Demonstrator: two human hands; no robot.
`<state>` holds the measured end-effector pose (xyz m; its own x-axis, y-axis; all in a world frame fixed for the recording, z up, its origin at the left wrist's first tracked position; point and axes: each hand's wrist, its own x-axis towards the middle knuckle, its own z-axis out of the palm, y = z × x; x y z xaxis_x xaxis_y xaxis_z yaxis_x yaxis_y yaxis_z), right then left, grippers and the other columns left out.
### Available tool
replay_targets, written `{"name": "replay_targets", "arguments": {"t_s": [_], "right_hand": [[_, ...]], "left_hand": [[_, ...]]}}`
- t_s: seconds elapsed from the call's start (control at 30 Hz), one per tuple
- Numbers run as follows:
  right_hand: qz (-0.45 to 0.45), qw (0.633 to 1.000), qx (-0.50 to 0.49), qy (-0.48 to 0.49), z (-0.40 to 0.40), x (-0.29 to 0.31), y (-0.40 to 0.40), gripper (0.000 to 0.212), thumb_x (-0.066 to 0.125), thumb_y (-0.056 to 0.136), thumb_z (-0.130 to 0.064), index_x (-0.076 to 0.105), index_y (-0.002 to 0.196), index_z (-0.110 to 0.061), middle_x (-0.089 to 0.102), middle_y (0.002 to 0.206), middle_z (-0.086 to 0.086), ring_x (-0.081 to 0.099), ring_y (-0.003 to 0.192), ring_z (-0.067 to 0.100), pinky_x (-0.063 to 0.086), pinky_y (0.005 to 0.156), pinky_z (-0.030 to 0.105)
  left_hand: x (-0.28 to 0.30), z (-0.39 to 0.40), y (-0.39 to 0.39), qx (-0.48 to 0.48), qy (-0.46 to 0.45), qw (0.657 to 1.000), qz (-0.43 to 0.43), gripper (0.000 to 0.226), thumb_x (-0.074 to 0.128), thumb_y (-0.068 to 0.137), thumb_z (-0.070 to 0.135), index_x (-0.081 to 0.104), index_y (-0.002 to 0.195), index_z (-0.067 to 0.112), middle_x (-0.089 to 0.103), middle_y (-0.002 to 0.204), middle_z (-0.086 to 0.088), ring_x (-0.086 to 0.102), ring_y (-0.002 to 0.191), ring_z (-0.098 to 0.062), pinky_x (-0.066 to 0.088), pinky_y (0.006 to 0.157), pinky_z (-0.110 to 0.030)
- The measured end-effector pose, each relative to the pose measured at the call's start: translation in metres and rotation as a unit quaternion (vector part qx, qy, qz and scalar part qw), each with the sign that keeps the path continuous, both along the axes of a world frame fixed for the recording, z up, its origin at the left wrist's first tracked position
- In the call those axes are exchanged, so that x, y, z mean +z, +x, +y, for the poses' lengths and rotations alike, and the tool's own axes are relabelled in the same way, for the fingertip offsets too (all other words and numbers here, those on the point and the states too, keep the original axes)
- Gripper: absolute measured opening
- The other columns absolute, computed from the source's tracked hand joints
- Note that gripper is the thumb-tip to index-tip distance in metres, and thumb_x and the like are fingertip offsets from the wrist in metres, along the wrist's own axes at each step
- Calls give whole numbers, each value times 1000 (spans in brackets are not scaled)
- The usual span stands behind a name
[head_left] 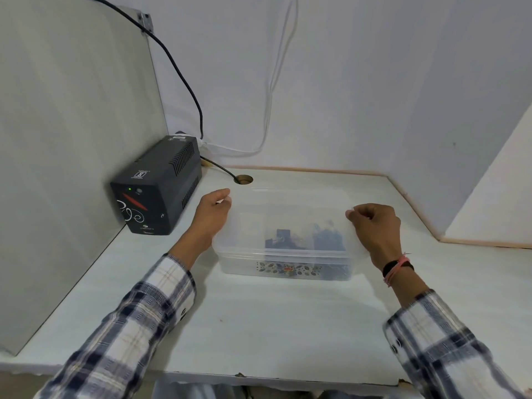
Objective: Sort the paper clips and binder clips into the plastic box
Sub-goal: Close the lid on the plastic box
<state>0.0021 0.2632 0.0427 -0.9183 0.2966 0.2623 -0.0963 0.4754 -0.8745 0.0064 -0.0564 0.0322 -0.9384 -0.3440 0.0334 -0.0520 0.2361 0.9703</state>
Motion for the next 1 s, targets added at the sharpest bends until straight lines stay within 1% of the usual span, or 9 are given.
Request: {"name": "replay_targets", "arguments": {"t_s": [0.17,0.23,0.33,0.43,0.6,0.7,0.8,0.9,1.0], "right_hand": [[-33,995,9,92,1,1,-5,22,62,83,-7,66,79,15,68,82,33,62,77,51,58,69,47],[-62,993,22,98,4,3,-8,24,62,84,-9,66,84,14,64,74,25,57,66,41,51,64,38],[-85,992,39,85,5,8,-11,27,60,90,-15,68,114,-5,66,98,12,62,82,26,49,77,33],[-74,989,66,109,3,13,-15,32,54,94,-11,65,124,-10,67,95,12,57,72,15,44,77,31],[-64,986,55,147,1,13,-21,23,60,97,-20,68,114,-9,69,94,12,63,85,26,50,80,34],[-79,984,61,146,-1,11,-29,27,57,99,-23,61,122,-9,65,96,11,63,92,29,46,78,30],[-107,984,73,122,-5,7,-42,35,54,100,-31,58,131,-14,64,118,13,60,106,30,48,89,34],[-89,990,41,104,-7,10,-57,34,50,102,-40,64,110,-10,65,112,12,59,104,32,47,87,36],[-131,987,17,97,-10,15,-75,45,46,102,-41,54,74,-8,57,77,9,55,82,31,41,71,32]], "left_hand": [[5,-4,-2,10,-24,999,-27,41,51,106,19,54,147,15,52,149,0,49,133,-18,36,107,-27],[7,-6,-4,12,-19,999,-36,40,53,104,17,56,144,14,56,143,-2,53,123,-17,42,108,-32],[10,-9,-10,-1,-16,998,-53,29,57,98,13,66,125,14,60,124,0,54,107,-18,44,90,-30],[15,-9,-16,-11,-40,997,-63,13,56,88,11,54,93,23,48,97,-1,42,89,-16,34,77,-32],[17,-9,-23,-9,-36,997,-70,9,48,81,15,48,85,23,44,83,-1,35,78,-19,32,69,-34],[21,-6,-30,2,-38,995,-89,11,46,83,11,49,86,21,43,79,-5,33,73,-21,30,63,-33],[20,-6,-38,10,-41,993,-113,13,52,86,17,43,76,16,40,74,-6,35,69,-23,31,61,-32],[18,-5,-48,22,-61,991,-117,33,53,96,43,49,78,15,49,78,-6,45,70,-24,35,61,-30],[11,-8,-62,30,-74,989,-123,49,48,98,51,60,110,5,64,107,-7,59,90,-25,45,69,-32]]}}
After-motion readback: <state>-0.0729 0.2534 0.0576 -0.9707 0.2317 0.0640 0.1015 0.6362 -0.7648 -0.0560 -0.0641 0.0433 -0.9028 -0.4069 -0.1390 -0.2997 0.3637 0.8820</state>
